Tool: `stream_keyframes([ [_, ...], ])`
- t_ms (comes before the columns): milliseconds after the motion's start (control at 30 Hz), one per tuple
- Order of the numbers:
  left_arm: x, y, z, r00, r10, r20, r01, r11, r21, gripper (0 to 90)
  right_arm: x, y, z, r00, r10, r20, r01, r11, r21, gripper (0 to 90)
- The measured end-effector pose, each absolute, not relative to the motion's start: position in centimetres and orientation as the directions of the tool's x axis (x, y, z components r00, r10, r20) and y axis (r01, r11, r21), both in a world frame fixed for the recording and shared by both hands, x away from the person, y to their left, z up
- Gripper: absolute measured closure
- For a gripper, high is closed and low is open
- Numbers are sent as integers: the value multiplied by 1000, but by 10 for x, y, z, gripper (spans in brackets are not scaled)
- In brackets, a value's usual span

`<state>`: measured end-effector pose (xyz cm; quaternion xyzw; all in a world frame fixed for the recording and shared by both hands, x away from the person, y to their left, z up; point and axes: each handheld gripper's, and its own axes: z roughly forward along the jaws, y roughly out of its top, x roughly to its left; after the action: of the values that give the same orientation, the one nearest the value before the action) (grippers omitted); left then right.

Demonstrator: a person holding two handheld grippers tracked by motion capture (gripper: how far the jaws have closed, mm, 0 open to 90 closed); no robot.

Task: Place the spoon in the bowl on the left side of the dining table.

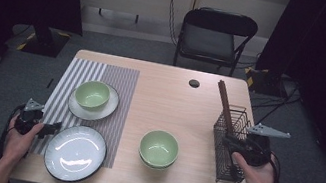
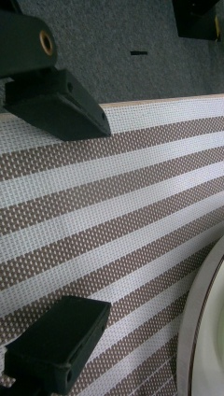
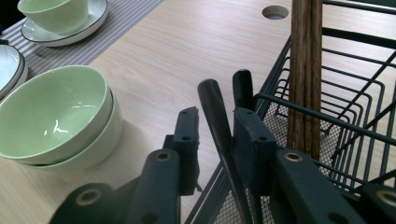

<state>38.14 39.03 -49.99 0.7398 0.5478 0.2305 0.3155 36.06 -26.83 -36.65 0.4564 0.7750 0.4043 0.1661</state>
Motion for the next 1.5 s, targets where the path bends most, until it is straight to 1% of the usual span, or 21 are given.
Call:
stream_keyframes([
  [33, 381, 390, -500, 294, 956, -5, 665, -201, 719, 137, 361, -269, -366, -525, 844, 111, 573, 255, 779, 759],
  [400, 381, 390, -500, 294, 956, -5, 665, -201, 719, 137, 360, -271, -366, -537, 833, 134, 562, 235, 793, 780],
  [567, 381, 390, -500, 294, 956, -5, 665, -201, 719, 137, 359, -270, -367, -552, 824, 128, 563, 256, 786, 733],
  [700, 381, 390, -500, 294, 956, -5, 665, -201, 719, 137, 359, -268, -368, -557, 822, 121, 564, 268, 781, 738],
  [800, 381, 390, -500, 294, 956, -5, 665, -201, 719, 137, 358, -269, -368, -554, 824, 116, 563, 269, 781, 778],
  [967, 381, 390, -500, 294, 956, -5, 665, -201, 719, 137, 358, -271, -368, -543, 831, 119, 560, 252, 790, 808],
  [1033, 381, 390, -500, 294, 956, -5, 665, -201, 719, 137, 357, -272, -367, -545, 829, 125, 554, 243, 796, 838],
  [1267, 381, 390, -500, 294, 956, -5, 665, -201, 720, 137, 356, -276, -360, -532, 838, 117, 537, 228, 812, 873],
  [1500, 381, 390, -500, 294, 956, -5, 665, -201, 719, 137, 358, -279, -356, -532, 838, 124, 524, 210, 825, 886],
])
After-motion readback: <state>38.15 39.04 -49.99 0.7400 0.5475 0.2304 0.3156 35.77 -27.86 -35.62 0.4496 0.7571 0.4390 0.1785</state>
